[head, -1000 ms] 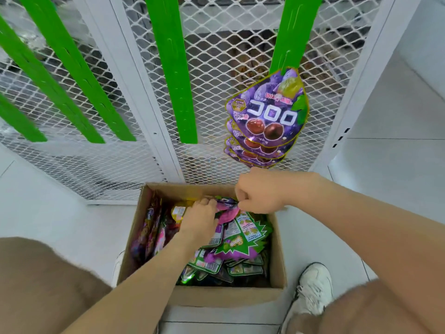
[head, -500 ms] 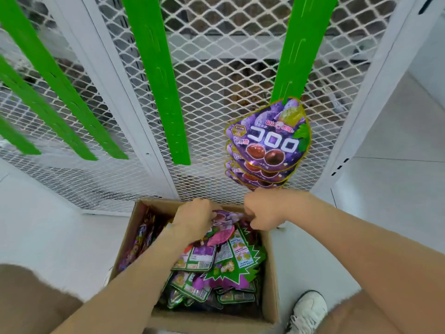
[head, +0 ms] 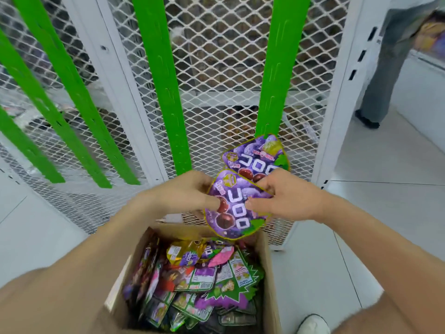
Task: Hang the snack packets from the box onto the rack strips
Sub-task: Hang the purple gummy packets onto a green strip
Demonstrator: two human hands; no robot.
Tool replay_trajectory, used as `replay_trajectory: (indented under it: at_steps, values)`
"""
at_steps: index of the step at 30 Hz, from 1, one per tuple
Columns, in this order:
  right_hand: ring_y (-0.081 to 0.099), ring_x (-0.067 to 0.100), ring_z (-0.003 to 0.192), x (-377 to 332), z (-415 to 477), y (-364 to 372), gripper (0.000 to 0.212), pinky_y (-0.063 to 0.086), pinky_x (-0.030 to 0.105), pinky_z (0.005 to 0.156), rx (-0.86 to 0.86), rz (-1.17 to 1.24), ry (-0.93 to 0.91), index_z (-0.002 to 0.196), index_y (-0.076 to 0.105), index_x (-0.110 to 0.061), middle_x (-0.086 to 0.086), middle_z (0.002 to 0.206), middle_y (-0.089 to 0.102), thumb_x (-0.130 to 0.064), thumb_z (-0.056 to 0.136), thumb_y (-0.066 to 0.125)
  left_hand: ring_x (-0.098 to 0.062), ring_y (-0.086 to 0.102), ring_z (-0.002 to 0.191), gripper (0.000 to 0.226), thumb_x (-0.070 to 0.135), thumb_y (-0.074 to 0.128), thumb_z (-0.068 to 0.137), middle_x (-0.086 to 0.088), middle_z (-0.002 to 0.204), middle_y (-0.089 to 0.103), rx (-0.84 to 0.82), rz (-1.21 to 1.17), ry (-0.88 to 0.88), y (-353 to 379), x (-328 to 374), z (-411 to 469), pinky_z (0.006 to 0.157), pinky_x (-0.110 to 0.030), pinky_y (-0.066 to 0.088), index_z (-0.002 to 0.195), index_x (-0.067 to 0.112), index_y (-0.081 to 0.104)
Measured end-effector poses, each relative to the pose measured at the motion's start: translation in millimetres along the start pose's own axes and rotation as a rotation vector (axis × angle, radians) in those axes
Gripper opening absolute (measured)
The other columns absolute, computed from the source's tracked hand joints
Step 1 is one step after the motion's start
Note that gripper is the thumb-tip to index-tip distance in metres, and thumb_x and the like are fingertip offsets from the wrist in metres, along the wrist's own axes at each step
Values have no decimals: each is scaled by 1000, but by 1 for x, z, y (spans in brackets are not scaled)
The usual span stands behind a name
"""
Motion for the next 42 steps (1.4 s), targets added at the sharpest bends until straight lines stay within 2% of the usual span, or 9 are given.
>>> replay_trajectory:
  at_steps: [3, 6, 9, 13, 17, 21, 26, 33, 42]
  values:
    - [40, 3, 53, -25, -11, -14, 44, 34, 25, 54, 169, -101, -112, 58, 53, -12, -2, 53, 46, -32, 89, 78, -31, 76, 107, 26, 27, 87, 87, -8, 105, 82, 45, -47, 119, -4, 18, -6, 96, -49, 61, 108, 15, 80]
    - [40, 3, 49, -35, -16, -19, 39, 32, 16, 53, 359, 22, -121, 59, 60, -16, -9, 47, 46, -24, 89, 82, -25, 79, 93, 21, 11, 84, 88, -11, 98, 82, 199, -223, 219, -2, 36, -6, 81, -38, 65, 108, 8, 80]
    - [65, 11, 73, -38, -17, -26, 15, 57, 37, 73, 581, 406, -142, 92, 78, -5, 10, 77, 77, -19, 95, 77, -26, 79, 84, 18, 8, 83, 87, -14, 93, 82, 336, -448, 209, 5, 47, -5, 74, -41, 67, 105, 5, 80]
    - [66, 22, 84, -32, -18, -32, 23, 56, 64, 84, 702, 515, -115, 100, 75, -7, 24, 96, 75, -26, 104, 63, -30, 78, 85, 32, 22, 96, 71, -4, 92, 81, 615, -394, 270, 12, 57, 9, 80, -49, 65, 94, 18, 74]
    - [68, 21, 77, -33, -21, -50, 22, 57, 61, 71, 951, 419, -177, 96, 78, -16, 11, 85, 77, -36, 99, 70, -8, 72, 96, 44, 28, 81, 79, 12, 112, 72, 820, -214, 459, 13, 90, 17, 82, -32, 58, 121, 26, 65]
    - [74, 25, 72, -46, -20, -59, 14, 60, 52, 63, 1023, 357, -265, 110, 74, -28, 0, 87, 78, -30, 96, 75, -6, 72, 102, 33, 22, 67, 89, 9, 110, 77, 731, -313, 493, 10, 120, 25, 93, -32, 57, 122, 22, 70]
    - [63, 20, 55, -59, -19, -59, 17, 49, 35, 52, 1098, 304, -317, 111, 67, -25, 0, 74, 73, -21, 96, 74, -10, 59, 73, 24, 31, 62, 103, -4, 75, 69, 650, -313, 411, 3, 136, 32, 72, -35, 46, 91, 17, 77]
    - [72, 14, 73, -64, -24, -56, 13, 59, 36, 62, 1159, 262, -307, 106, 74, -24, -11, 91, 77, -19, 94, 76, -24, 68, 88, 22, 23, 66, 103, -26, 105, 76, 557, -484, 370, 1, 140, 26, 97, -60, 54, 95, 8, 81]
    - [73, 5, 71, -64, -30, -44, 13, 59, 28, 70, 1224, 138, -227, 101, 76, -29, -19, 84, 76, -22, 90, 78, -5, 52, 63, 29, 18, 65, 103, 8, 63, 62, 607, -434, 390, 1, 140, 22, 66, -22, 44, 80, 10, 78]
Point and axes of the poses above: each hand's wrist, its own z-axis towards the middle knuckle, its own y-axis out of the palm, x = y × z, the point moved 2 cm from there along z, towards the middle knuckle
